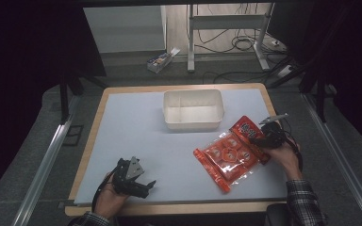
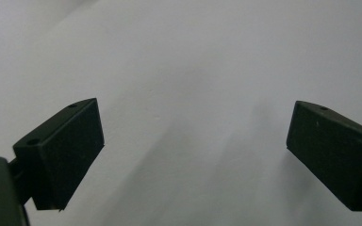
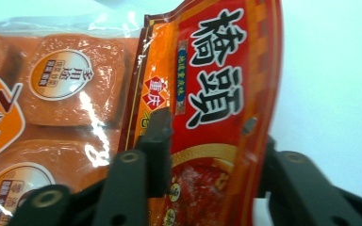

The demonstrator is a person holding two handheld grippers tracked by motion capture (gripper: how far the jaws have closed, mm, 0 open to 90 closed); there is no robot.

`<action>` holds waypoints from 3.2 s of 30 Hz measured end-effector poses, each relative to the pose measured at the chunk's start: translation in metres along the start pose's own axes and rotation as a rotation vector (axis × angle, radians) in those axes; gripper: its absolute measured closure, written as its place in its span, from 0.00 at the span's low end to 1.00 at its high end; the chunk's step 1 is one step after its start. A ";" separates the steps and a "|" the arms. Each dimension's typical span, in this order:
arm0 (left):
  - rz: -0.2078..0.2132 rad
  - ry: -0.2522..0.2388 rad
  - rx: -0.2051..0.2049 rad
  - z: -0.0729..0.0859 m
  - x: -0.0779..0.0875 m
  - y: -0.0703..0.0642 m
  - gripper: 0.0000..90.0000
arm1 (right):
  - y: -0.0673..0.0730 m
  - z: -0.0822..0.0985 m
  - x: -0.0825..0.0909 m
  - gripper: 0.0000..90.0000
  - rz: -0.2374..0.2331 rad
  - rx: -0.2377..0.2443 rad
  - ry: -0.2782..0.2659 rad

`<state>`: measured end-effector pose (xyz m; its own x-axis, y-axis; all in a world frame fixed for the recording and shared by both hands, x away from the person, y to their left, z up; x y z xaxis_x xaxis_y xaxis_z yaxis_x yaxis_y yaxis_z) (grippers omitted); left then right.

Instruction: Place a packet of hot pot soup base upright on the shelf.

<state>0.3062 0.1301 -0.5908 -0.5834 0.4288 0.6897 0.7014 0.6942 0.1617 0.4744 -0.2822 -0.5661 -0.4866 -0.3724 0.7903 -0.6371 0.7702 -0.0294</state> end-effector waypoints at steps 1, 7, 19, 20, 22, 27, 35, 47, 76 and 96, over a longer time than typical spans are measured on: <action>0.000 0.001 -0.001 0.000 0.000 0.000 0.05 | 0.001 -0.001 0.001 0.71 0.012 0.005 0.001; 0.000 0.000 -0.001 0.000 0.000 0.000 0.05 | 0.000 0.001 -0.003 0.64 -0.014 -0.055 0.009; 0.001 0.003 -0.004 0.000 0.000 -0.001 0.05 | 0.002 -0.002 0.003 0.92 -0.041 -0.035 -0.031; 0.001 0.003 -0.004 0.000 0.000 -0.001 0.05 | 0.002 -0.002 0.003 0.92 -0.041 -0.035 -0.031; 0.001 0.003 -0.004 0.000 0.000 -0.001 0.05 | 0.006 -0.004 0.005 0.98 -0.055 -0.026 -0.033; -0.001 0.001 -0.004 0.000 0.000 -0.001 0.05 | 0.011 -0.008 0.010 0.99 -0.035 -0.018 -0.024; -0.007 -0.007 0.005 -0.001 0.001 0.000 0.05 | 0.021 -0.016 0.024 0.99 -0.030 0.018 -0.036; -0.009 -0.006 0.004 -0.001 0.001 0.000 0.05 | 0.040 -0.042 0.070 0.99 -0.059 0.052 -0.099; -0.012 -0.014 -0.012 -0.002 0.003 0.001 0.05 | 0.140 -0.130 0.141 0.99 -0.288 0.203 -0.212; 0.007 -0.038 0.019 -0.004 0.005 0.001 0.05 | 0.127 -0.182 0.156 0.99 -0.249 0.239 -0.245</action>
<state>0.3055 0.1304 -0.5850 -0.5939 0.4548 0.6637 0.6978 0.7018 0.1436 0.4261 -0.1482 -0.3349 -0.4097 -0.6661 0.6232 -0.8598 0.5103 -0.0198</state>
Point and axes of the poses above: each handheld gripper's, and its own axes: x roughly backward along the jaws, z roughly out of its underside, y roughly to its left, the point moved 9 cm from there along -x, roughly forward along the jaws
